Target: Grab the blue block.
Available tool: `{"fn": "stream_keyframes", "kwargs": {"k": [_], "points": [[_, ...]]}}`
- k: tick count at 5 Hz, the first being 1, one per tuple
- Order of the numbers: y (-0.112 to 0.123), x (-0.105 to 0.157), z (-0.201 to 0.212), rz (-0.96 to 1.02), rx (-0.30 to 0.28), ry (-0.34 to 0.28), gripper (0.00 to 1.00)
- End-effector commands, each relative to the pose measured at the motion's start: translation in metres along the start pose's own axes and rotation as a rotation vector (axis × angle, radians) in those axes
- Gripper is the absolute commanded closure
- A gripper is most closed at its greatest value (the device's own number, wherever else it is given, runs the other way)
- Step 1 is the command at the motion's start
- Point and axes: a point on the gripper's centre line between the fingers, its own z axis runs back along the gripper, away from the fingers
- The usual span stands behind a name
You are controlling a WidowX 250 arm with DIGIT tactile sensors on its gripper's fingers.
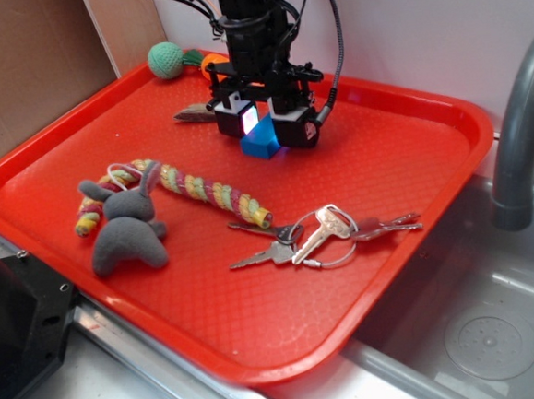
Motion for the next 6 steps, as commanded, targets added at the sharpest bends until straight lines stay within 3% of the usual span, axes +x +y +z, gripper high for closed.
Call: {"fn": "stream_keyframes", "kwargs": {"k": [1, 2, 3, 4, 5, 6], "points": [[0.000, -0.045, 0.077, 0.020, 0.000, -0.122, 1.00], [0.007, -0.086, 0.122, 0.107, -0.029, -0.218, 1.00], [0.013, -0.099, 0.170, 0.155, -0.056, -0.227, 1.00], [-0.002, -0.094, 0.219, 0.069, -0.117, -0.232, 1.00], [-0.042, -0.089, 0.225, -0.075, -0.103, -0.213, 1.00], [-0.059, -0.088, 0.221, -0.128, -0.100, -0.193, 1.00]]}}
